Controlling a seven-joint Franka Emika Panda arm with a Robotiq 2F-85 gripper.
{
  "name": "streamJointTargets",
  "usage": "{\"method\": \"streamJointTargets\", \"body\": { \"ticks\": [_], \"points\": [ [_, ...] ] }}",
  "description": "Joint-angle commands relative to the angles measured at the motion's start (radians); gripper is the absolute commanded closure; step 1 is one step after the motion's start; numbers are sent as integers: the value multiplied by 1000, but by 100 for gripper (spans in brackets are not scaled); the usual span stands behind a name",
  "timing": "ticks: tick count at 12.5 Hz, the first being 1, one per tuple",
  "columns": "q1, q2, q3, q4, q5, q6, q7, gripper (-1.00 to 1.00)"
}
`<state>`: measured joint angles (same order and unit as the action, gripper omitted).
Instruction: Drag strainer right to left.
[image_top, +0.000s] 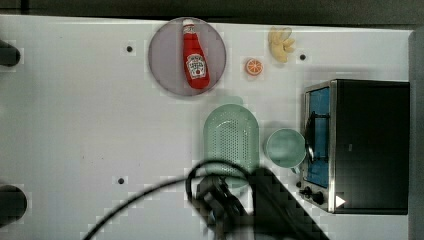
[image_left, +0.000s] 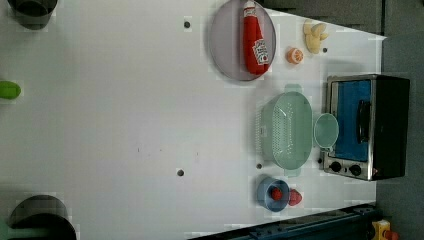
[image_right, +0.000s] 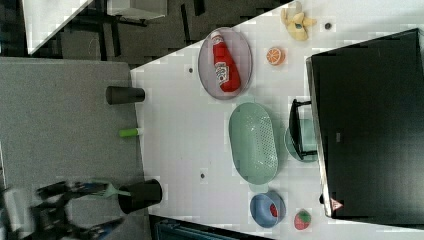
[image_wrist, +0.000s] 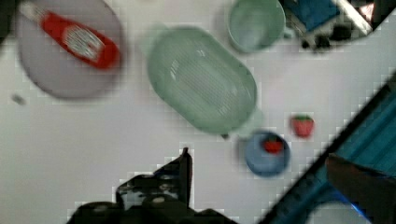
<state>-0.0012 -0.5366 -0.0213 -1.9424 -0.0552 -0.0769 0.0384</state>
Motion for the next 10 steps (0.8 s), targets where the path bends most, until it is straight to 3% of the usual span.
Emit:
{"method": "streamJointTargets", "body": {
  "ticks": [1,5,10],
  "points": [
    [-8,98,0,-94,2,34,38,-100],
    [-8,225,10,-249,2,253,112,-100],
    [-9,464,14,-405,2,700,426,-100]
  ]
}}
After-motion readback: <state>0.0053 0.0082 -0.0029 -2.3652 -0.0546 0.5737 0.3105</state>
